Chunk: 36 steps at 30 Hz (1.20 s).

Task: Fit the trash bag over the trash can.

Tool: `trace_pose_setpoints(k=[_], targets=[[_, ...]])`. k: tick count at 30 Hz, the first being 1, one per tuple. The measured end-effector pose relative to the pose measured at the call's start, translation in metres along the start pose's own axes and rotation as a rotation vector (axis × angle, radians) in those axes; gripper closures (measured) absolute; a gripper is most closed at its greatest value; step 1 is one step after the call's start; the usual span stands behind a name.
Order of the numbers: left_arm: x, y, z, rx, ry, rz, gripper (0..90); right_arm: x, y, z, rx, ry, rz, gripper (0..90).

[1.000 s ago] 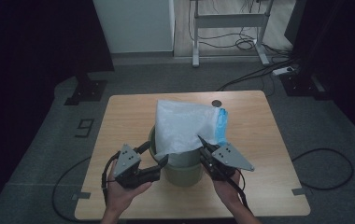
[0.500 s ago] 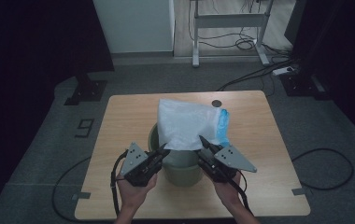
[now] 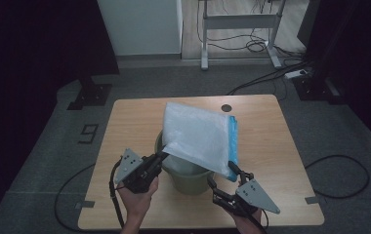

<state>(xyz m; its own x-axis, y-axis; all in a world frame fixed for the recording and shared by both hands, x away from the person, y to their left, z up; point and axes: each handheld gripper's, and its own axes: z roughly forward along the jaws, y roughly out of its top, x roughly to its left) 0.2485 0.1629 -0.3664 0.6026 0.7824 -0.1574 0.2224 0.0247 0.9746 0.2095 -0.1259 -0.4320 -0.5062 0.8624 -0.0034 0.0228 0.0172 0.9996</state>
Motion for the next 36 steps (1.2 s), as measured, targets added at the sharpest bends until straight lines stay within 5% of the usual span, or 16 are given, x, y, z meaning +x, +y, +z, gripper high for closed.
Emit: trace_pose_setpoints(k=[9, 17, 22, 27, 33, 36], targets=[[0.021, 0.0, -0.018, -0.032, 0.021, -0.068, 89.8, -0.02, -0.017, -0.008, 0.05, -0.014, 0.044, 25.9], [0.028, -0.004, -0.022, -0.023, 0.025, -0.081, 89.8, -0.015, -0.014, -0.003, 0.034, 0.04, 0.04, 34.0], [0.031, -0.005, -0.026, -0.014, 0.019, -0.079, 89.8, -0.013, -0.005, -0.002, 0.014, 0.055, 0.032, 55.2], [0.032, -0.007, -0.024, 0.008, -0.003, -0.073, 89.6, -0.02, 0.004, 0.005, 0.004, 0.125, 0.052, 80.9], [0.031, -0.01, -0.021, 0.034, -0.027, -0.064, 87.0, -0.03, 0.019, 0.008, -0.017, 0.122, 0.032, 88.5], [0.03, -0.008, -0.023, 0.01, -0.058, -0.042, 72.0, -0.036, 0.027, 0.008, -0.026, 0.103, 0.022, 88.7]])
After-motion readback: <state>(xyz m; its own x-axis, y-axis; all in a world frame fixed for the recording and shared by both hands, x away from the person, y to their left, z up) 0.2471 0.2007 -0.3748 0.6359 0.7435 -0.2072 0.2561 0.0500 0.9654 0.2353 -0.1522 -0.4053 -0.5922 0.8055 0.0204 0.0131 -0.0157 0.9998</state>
